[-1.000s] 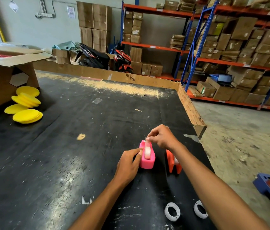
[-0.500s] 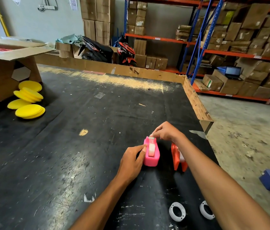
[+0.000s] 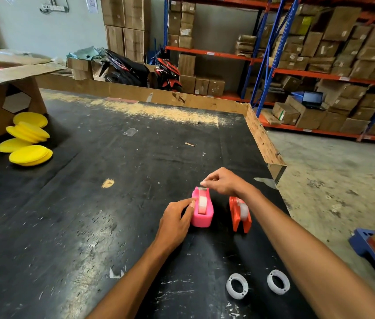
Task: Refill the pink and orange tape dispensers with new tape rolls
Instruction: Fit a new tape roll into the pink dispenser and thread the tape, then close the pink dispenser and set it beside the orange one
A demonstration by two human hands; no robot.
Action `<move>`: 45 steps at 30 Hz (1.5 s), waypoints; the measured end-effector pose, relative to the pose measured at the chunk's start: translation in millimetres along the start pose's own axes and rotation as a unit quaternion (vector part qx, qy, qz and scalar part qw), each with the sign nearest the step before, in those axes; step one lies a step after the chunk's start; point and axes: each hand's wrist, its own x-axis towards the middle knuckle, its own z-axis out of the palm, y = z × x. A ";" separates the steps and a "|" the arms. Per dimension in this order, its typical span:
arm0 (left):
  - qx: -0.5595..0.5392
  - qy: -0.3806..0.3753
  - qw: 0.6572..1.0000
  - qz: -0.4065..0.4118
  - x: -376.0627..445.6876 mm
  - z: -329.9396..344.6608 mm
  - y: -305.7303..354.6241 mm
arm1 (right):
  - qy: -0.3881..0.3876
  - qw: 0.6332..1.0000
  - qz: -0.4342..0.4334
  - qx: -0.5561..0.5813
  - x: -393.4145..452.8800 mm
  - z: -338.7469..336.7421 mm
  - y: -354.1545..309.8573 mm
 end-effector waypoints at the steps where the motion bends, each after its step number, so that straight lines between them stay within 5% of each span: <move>1: -0.002 0.002 1.000 0.000 -0.3 -0.2 0.0 | 0.019 1.000 0.001 -0.008 -3.5 -1.5 -0.1; 7: -0.015 -0.010 1.000 -0.002 -0.4 -0.5 -3.9 | 0.128 0.986 0.062 -0.087 -40.0 -17.0 18.3; 12: 0.001 -0.009 1.000 -0.015 -1.4 -0.2 -1.6 | 0.103 0.982 0.134 -0.082 -64.2 -7.0 35.1; 20: -0.051 -0.030 0.997 -0.045 -4.3 -3.9 7.7 | 0.123 0.985 0.116 -0.046 -92.7 -6.4 41.2; 24: 0.047 -0.012 0.997 0.063 -19.0 -8.7 20.7 | 0.129 0.983 0.104 -0.075 -126.5 -22.1 48.8; 31: 0.147 -0.308 0.920 0.192 -57.6 2.3 59.7 | -0.049 0.975 0.146 -0.162 -200.0 -15.7 64.7; 37: 0.285 -0.381 0.841 0.257 -60.6 14.7 57.1 | 0.008 0.977 0.131 -0.169 -219.7 12.0 82.2; 45: 0.221 -0.281 0.908 0.221 -50.8 -33.2 41.7 | 0.007 0.988 0.064 -0.140 -192.0 37.1 41.9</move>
